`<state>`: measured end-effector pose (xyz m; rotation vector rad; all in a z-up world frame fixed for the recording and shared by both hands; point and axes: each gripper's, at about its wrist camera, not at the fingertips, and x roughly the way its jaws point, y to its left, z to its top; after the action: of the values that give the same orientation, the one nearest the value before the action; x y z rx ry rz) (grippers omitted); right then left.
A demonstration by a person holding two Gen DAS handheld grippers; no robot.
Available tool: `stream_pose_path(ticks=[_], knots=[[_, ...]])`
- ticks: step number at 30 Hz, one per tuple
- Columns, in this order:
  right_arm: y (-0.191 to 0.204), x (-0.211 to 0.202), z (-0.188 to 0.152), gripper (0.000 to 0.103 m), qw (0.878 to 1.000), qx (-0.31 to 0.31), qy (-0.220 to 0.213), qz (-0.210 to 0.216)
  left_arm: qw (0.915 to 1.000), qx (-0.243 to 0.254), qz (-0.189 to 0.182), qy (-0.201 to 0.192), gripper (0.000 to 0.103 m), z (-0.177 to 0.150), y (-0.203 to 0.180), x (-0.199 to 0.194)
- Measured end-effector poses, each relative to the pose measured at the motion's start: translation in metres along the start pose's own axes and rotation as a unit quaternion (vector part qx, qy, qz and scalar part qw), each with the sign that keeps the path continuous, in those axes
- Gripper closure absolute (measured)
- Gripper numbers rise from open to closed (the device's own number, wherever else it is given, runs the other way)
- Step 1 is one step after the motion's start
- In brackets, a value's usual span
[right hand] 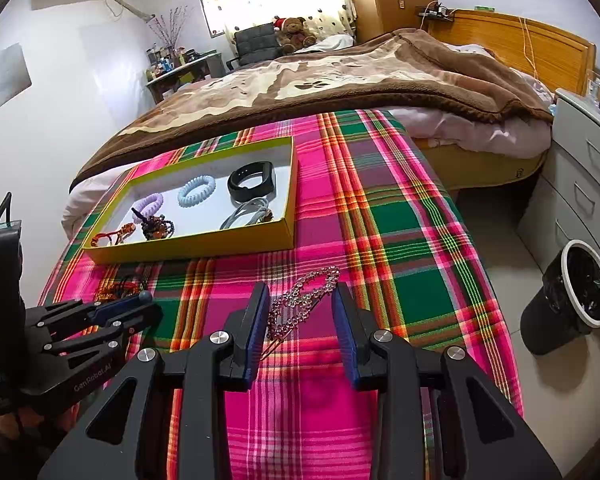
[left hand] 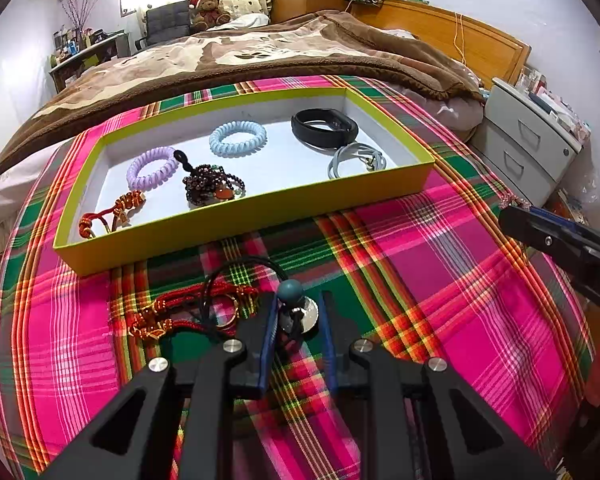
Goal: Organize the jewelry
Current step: 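Grasp the black cord hair tie with the left tool while the right tool holds the clip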
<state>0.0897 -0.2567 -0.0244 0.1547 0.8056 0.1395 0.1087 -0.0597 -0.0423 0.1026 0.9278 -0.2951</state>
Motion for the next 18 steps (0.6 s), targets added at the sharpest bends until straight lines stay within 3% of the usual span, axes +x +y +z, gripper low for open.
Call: stream_pose_path(ticks=[18], knots=[[0.011, -0.022, -0.001, 0.070, 1.000, -0.006, -0.017, 0.008, 0.9978, 0.002, -0.010, -0.066, 0.082, 0.004, -0.007, -0.054]])
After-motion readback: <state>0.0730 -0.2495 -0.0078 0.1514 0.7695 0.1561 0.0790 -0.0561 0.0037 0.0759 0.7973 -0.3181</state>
